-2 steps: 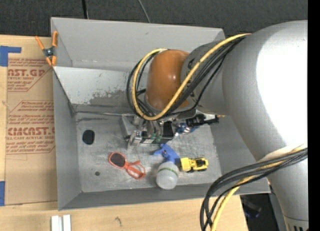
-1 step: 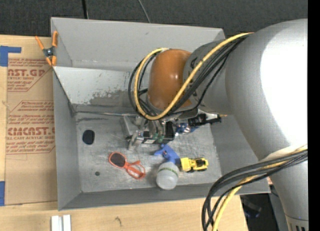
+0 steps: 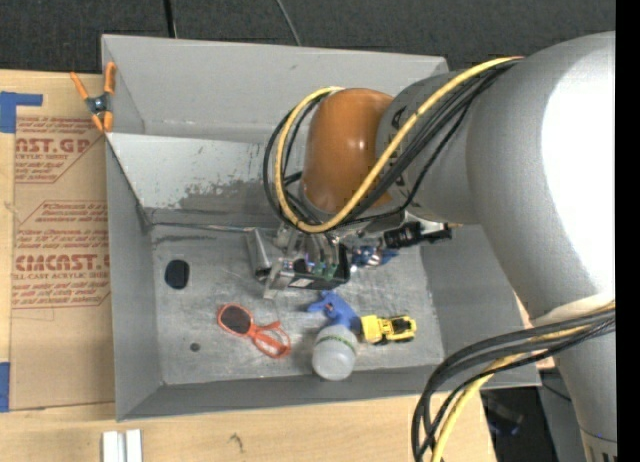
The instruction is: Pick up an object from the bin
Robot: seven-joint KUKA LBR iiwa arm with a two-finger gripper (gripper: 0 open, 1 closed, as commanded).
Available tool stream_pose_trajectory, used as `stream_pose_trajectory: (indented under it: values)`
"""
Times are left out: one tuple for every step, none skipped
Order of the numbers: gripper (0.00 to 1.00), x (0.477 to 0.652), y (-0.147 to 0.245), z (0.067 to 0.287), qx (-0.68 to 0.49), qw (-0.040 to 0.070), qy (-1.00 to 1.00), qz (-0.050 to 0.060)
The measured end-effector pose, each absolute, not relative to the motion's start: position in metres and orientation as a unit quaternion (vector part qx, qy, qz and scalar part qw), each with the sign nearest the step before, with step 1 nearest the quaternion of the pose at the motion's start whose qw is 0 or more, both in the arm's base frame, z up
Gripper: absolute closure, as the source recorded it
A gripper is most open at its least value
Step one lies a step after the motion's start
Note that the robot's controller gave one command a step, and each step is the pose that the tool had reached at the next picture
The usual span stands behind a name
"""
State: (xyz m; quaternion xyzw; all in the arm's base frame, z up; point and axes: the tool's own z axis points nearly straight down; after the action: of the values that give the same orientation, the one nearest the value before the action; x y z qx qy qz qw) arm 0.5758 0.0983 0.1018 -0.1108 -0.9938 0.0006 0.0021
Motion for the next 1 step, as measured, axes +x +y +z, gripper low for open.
stream_pose_trajectory:
  values:
    - [1.00, 0.5788, 0.0997, 0.0981, -0.110, 0.000, -0.994, -0.001]
